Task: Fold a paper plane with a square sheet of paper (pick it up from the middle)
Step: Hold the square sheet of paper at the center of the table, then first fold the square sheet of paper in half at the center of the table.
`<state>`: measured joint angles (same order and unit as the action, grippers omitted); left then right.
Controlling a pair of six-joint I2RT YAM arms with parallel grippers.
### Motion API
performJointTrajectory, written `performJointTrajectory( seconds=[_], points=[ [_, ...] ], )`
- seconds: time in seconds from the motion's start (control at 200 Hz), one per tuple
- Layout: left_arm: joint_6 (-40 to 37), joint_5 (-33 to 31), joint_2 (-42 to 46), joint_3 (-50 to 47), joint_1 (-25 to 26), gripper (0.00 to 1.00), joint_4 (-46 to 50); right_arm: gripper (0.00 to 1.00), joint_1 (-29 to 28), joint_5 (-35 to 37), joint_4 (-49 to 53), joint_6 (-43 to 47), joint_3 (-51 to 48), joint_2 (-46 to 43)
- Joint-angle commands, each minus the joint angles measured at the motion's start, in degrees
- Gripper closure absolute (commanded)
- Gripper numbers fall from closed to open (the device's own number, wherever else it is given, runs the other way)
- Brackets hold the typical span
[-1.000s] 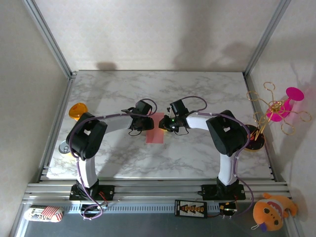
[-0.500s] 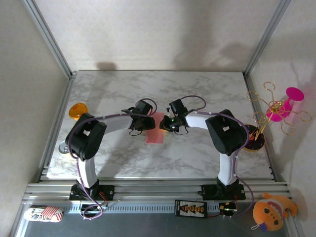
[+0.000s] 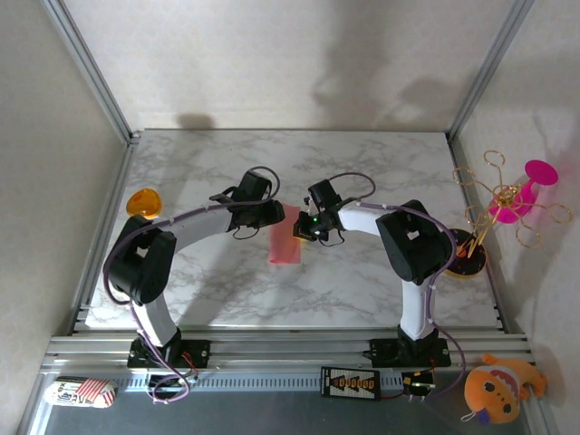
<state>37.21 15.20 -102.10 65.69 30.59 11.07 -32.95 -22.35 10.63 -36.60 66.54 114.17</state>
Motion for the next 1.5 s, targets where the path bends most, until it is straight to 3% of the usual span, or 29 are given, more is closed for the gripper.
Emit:
performJointTrajectory(
  seconds=[0.0, 0.15, 0.581, 0.816, 1.192, 1.317, 1.492],
  points=[
    [0.25, 8.68, -3.28, 1.55, 1.04, 0.68, -2.58, 0.92, -0.18, 12.13, 10.28, 1.1, -3.91, 8.22],
    [-0.62, 7.74, -6.73, 3.71, 1.71, 0.77, 0.13, 0.93, -0.19, 12.06, 11.01, 1.38, -3.5, 9.15],
    [-3.77, 9.11, -11.88, 4.75, 1.7, 0.86, 2.33, 0.96, -0.28, 15.11, 13.75, 1.57, -2.87, 10.86],
    [-9.37, 14.06, -12.5, 1.31, -2.8, 0.87, 2.21, 0.97, -0.36, 18.22, 14.74, 2.21, -3.69, 11.77],
    [-18.61, 12.88, -10.08, -2.14, -12.26, 0.88, 7.01, 0.98, -0.38, 21.77, 15.83, 3.7, -5.69, 12.14],
    [-16.93, 16.85, -6.33, -3.2, -12.68, 0.87, 4.62, 0.98, -0.36, 22.0, 16.03, 3.99, -5.46, 11.83],
    [-10.28, 22.82, -3.46, -5.74, -9.5, 0.87, -4.74, 0.98, -0.36, 21.91, 15.71, 3.82, -5.55, 12.04]
  ],
)
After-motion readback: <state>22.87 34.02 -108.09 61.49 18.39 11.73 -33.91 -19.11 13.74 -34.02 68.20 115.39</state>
